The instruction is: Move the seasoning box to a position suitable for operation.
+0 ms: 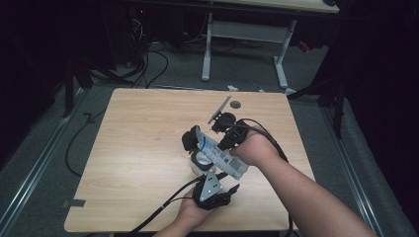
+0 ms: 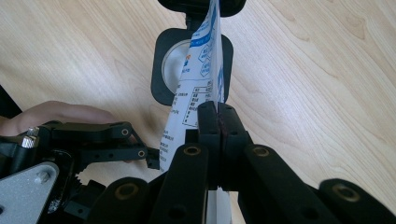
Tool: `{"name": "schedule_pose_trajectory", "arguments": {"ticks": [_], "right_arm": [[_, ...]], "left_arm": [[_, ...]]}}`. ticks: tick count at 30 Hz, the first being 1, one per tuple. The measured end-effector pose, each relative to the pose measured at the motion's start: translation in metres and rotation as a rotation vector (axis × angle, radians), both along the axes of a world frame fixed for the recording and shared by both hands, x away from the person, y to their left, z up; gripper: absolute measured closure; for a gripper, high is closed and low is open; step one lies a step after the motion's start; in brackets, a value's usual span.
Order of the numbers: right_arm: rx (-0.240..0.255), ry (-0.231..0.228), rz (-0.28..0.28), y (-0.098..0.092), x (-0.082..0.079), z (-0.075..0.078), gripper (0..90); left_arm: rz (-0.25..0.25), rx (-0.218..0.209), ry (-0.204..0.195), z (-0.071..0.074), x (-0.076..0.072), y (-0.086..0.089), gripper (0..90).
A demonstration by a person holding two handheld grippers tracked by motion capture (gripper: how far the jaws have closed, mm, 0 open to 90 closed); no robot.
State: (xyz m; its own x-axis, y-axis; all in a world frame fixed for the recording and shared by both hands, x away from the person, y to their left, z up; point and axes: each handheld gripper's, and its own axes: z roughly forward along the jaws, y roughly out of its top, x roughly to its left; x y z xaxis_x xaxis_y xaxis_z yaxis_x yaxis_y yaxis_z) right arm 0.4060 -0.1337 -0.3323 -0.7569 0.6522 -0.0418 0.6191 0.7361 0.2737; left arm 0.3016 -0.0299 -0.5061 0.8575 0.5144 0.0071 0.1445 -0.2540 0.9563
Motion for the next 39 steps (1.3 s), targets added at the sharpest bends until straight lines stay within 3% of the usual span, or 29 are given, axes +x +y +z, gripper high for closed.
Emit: {"name": "schedule_pose_trajectory", "arguments": {"ticks": [15,24,29,33,39], "right_arm": [[0.066,-0.008,-0.024,-0.009,-0.005,-0.013,90.0],[0.064,-0.013,-0.012,-0.013,-0.005,-0.010,90.0],[0.080,-0.019,-0.023,-0.015,-0.006,-0.007,90.0],[0.082,-0.022,-0.035,-0.016,-0.007,-0.007,90.0],[0.089,-0.033,-0.037,-0.021,-0.007,-0.006,90.0]], "left_arm": [[0.020,0.021,0.021,-0.003,-0.002,0.031,44.1],[0.067,0.035,0.033,-0.005,-0.003,0.075,43.4],[0.109,0.058,0.018,-0.008,-0.003,0.102,42.9],[0.149,0.044,0.059,-0.008,0.003,0.124,42.8],[0.200,0.045,0.084,-0.010,0.017,0.152,43.5]]}}
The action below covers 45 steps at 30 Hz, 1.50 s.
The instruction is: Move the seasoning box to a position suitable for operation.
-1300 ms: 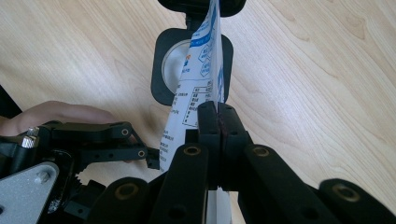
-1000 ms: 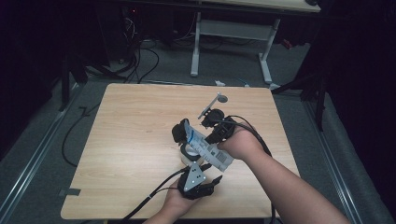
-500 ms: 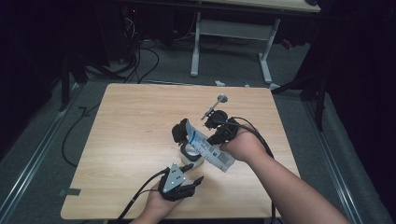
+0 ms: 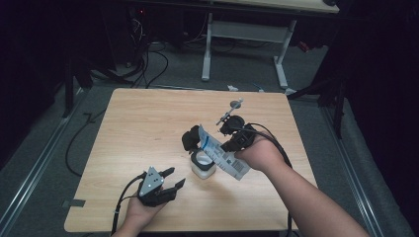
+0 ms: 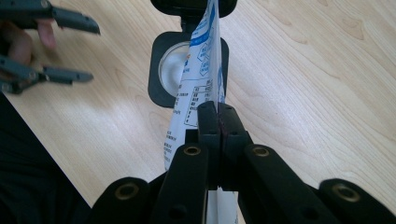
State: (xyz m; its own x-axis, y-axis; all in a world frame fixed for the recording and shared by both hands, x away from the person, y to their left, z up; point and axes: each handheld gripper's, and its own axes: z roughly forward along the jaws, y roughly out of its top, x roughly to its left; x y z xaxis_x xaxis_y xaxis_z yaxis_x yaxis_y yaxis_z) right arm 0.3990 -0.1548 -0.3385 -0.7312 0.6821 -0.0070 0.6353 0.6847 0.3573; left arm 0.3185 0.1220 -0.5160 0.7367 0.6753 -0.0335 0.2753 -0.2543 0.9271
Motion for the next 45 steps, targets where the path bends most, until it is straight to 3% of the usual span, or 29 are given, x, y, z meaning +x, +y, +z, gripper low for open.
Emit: {"name": "schedule_pose_trajectory", "arguments": {"ticks": [4,8,15,32,45], "right_arm": [[0.007,-0.003,-0.025,-0.008,-0.001,0.002,90.0],[0.010,-0.007,-0.056,-0.018,0.000,0.004,90.0],[0.014,-0.021,-0.099,-0.037,0.002,0.001,90.0],[0.019,-0.062,-0.149,-0.069,0.002,-0.027,90.0],[0.057,-0.106,-0.198,-0.090,0.000,-0.048,90.0]], "left_arm": [[0.028,-0.009,0.012,-0.002,0.006,0.008,43.5],[0.038,0.003,-0.005,-0.001,0.007,0.012,43.1],[0.049,-0.021,0.003,0.001,0.009,0.018,43.0],[0.083,-0.025,0.008,0.003,0.012,0.031,42.6],[0.069,-0.048,0.016,0.001,0.012,0.035,40.7]]}}
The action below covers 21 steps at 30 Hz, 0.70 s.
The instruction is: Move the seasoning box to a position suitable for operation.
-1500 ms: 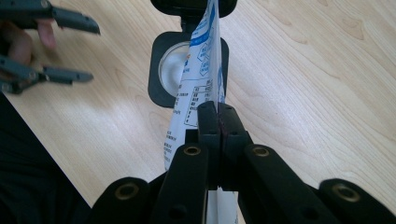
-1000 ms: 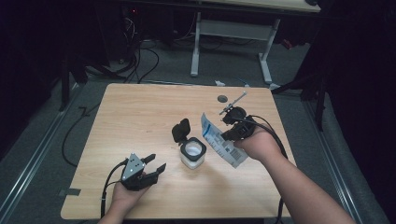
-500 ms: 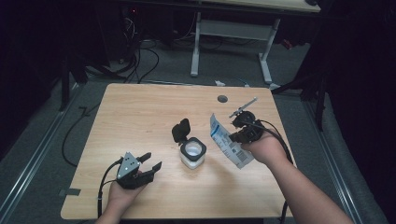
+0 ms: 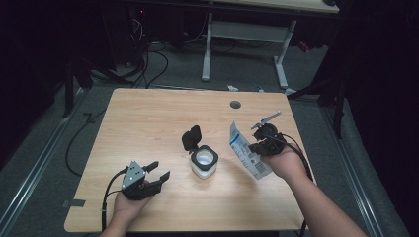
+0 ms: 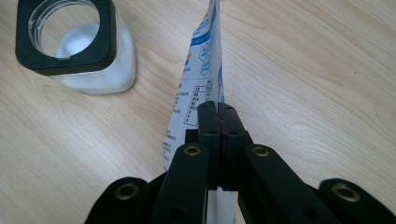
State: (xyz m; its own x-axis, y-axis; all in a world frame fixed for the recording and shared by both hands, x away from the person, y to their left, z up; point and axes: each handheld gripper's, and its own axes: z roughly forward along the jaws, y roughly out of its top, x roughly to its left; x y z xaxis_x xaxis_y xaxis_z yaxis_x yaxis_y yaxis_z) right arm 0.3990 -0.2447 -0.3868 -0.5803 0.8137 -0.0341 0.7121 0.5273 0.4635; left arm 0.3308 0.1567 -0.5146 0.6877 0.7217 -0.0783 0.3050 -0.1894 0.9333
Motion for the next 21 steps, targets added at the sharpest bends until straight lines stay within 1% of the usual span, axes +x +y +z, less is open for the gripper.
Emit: {"name": "schedule_pose_trajectory", "arguments": {"ticks": [4,5,6,8,9,11,12,14,15,17,19,20,21], "right_arm": [[0.008,-0.024,-0.011,-0.004,-0.002,-0.002,90.0],[0.017,-0.037,-0.012,-0.006,-0.002,-0.003,90.0],[0.038,-0.044,-0.018,-0.008,-0.002,-0.004,90.0],[0.051,-0.061,-0.022,-0.012,-0.003,-0.006,90.0],[0.066,-0.065,-0.030,-0.014,-0.004,-0.007,90.0],[0.067,-0.087,-0.030,-0.017,-0.005,-0.009,90.0],[0.079,-0.096,-0.031,-0.019,-0.006,-0.009,90.0],[0.104,-0.129,-0.029,-0.022,-0.008,-0.010,90.0],[0.121,-0.132,-0.034,-0.024,-0.009,-0.011,90.0],[0.117,-0.151,-0.032,-0.026,-0.011,-0.014,90.0],[0.133,-0.168,-0.040,-0.028,-0.012,-0.016,90.0],[0.147,-0.173,-0.042,-0.029,-0.013,-0.017,90.0],[0.168,-0.180,-0.048,-0.031,-0.014,-0.018,90.0]], "left_arm": [[0.001,-0.012,-0.005,0.000,0.000,0.001,40.2],[0.001,-0.011,-0.005,0.000,0.000,0.002,40.1],[0.000,-0.015,-0.004,0.001,0.000,0.002,39.9],[0.000,-0.019,-0.004,0.001,0.001,0.003,39.6],[-0.001,-0.017,-0.003,0.001,0.001,0.004,39.4],[-0.002,-0.014,-0.002,0.001,0.001,0.005,38.8],[-0.002,-0.007,0.001,0.001,0.002,0.006,38.5],[0.000,0.016,0.017,0.001,0.004,0.008,36.3],[0.003,0.027,0.021,0.001,0.005,0.010,36.0],[0.011,0.053,0.029,0.000,0.007,0.014,35.8],[0.027,0.085,0.030,0.000,0.008,0.018,35.2],[0.036,0.098,0.030,-0.001,0.008,0.020,35.2],[0.039,0.101,0.033,-0.001,0.009,0.023,35.3]]}}
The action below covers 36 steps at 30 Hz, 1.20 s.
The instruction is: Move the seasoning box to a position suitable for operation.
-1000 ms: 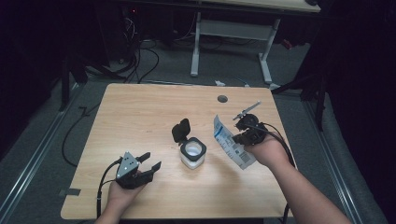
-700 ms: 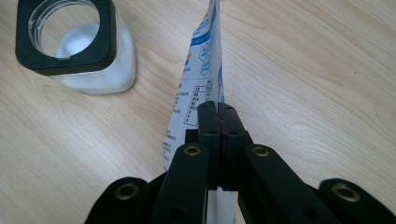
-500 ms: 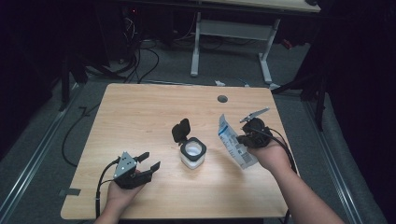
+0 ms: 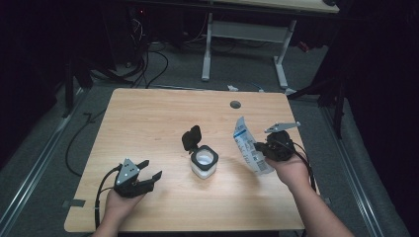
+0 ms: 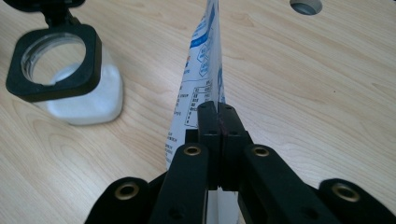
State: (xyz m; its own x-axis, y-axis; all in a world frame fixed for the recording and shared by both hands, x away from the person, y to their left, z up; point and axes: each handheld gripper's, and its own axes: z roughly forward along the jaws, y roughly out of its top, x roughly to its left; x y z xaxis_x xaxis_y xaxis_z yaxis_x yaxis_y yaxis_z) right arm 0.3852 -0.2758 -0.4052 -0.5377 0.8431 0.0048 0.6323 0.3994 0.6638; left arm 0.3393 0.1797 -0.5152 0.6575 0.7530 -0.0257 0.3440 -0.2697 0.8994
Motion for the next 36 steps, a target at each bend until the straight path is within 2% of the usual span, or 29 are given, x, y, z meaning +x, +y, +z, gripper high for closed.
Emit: {"name": "schedule_pose_trajectory", "arguments": {"ticks": [3,6,11,14,17,20,25,29,36], "right_arm": [[0.005,-0.027,-0.002,-0.002,-0.003,-0.003,90.0],[0.042,-0.043,-0.018,-0.005,-0.007,-0.009,90.0],[0.062,-0.090,-0.027,-0.007,-0.016,-0.017,90.0],[0.110,-0.104,-0.039,-0.011,-0.020,-0.023,90.0],[0.144,-0.115,-0.051,-0.014,-0.023,-0.028,90.0],[0.169,-0.163,-0.053,-0.017,-0.028,-0.032,90.0],[0.241,-0.196,-0.079,-0.023,-0.032,-0.038,90.0],[0.237,-0.233,-0.060,-0.020,-0.035,-0.045,90.0],[0.286,-0.279,-0.064,-0.017,-0.039,-0.055,90.0]], "left_arm": [[0.010,0.015,0.014,-0.001,0.002,0.006,35.3],[0.024,0.007,0.038,-0.002,0.004,0.012,35.1],[0.027,-0.010,0.034,-0.001,0.003,0.014,34.7],[0.021,-0.027,0.036,0.000,0.003,0.014,34.7],[0.020,-0.026,0.014,0.000,0.001,0.013,35.4],[0.025,-0.031,0.005,0.000,0.000,0.014,35.1],[0.024,-0.029,0.009,-0.001,0.001,0.015,34.5],[0.018,-0.022,0.011,-0.002,0.001,0.015,34.8],[0.019,-0.024,0.013,-0.002,0.000,0.015,34.6]]}}
